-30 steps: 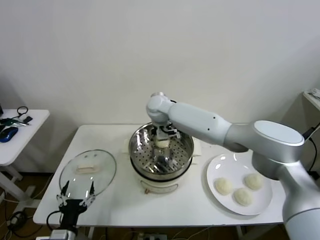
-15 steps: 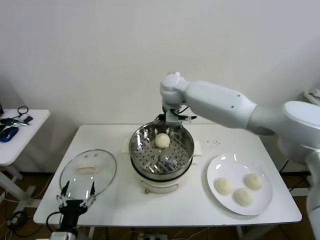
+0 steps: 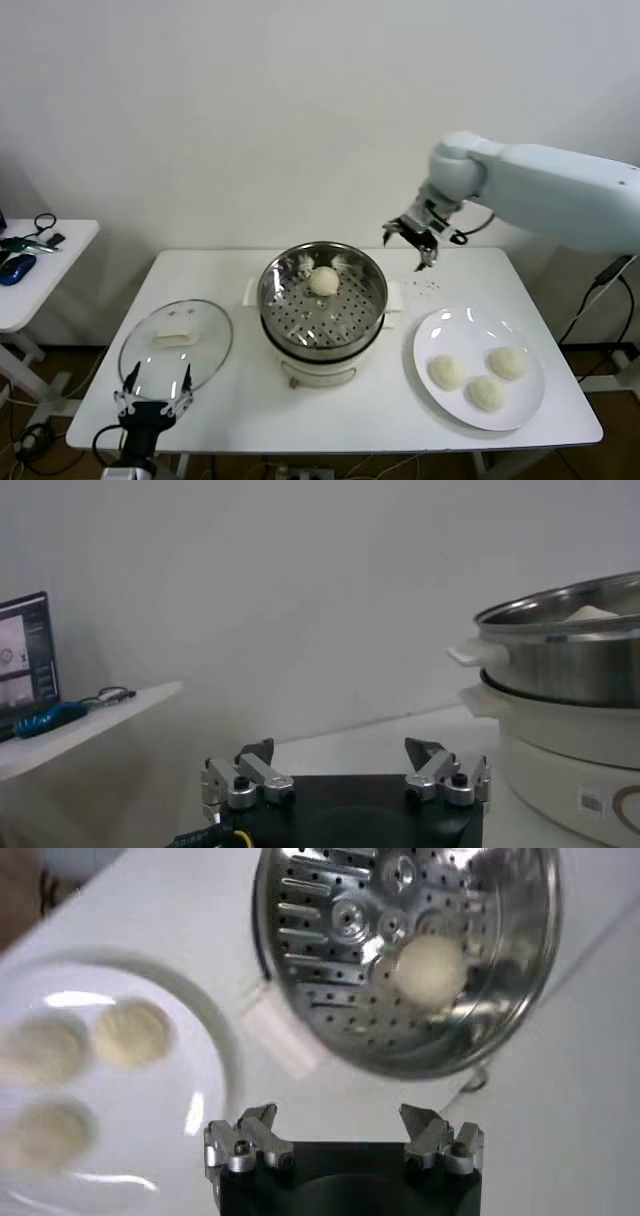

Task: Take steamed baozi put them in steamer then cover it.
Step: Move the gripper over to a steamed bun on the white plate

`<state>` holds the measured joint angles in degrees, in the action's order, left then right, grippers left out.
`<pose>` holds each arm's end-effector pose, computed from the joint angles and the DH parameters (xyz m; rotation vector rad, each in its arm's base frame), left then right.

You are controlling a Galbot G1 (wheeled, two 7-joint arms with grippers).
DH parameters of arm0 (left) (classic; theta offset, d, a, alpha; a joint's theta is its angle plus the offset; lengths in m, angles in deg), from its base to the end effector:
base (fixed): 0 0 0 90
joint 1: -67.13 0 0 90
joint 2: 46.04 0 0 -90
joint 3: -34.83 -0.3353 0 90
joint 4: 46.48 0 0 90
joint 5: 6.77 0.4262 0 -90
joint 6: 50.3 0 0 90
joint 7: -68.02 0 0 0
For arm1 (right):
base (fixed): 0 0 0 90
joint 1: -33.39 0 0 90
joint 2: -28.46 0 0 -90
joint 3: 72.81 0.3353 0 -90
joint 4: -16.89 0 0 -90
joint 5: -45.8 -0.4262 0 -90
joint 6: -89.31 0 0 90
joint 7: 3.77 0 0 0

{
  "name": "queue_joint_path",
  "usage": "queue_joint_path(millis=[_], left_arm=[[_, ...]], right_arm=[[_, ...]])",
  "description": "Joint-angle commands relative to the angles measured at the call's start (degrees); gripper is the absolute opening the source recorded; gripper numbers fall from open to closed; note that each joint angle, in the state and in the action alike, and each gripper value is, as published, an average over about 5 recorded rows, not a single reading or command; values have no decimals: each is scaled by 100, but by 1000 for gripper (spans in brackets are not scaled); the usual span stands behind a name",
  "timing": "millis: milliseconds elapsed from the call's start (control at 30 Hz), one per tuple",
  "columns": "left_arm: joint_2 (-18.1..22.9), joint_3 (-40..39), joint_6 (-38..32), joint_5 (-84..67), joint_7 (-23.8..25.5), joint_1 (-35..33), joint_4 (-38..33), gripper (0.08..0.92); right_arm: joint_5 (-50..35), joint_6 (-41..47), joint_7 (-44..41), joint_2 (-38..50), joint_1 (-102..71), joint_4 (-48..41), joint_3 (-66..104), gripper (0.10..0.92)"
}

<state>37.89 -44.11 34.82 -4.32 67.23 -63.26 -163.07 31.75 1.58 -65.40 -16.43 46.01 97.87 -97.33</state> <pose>0.1968 0.0880 -0.3460 0.1516 -2.9705 -0.3623 0.5799 -0.0146 -0.0492 1.5393 -1.1772 1.7267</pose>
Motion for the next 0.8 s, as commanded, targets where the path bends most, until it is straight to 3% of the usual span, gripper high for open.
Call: queue_joint_path(millis=[33, 333, 800], left_arm=[[-9, 0, -14, 0, -9, -18, -2, 823], [20, 8, 9, -17, -35, -51, 34, 823], [18, 91, -17, 55, -18, -123, 88, 823]], right_arm=[[-927, 1266, 131, 1137, -95, 545, -405, 823], [-180, 1452, 146, 1564, -1954, 597, 688, 823], [510, 1435, 258, 1288, -3534, 185, 1757, 823]])
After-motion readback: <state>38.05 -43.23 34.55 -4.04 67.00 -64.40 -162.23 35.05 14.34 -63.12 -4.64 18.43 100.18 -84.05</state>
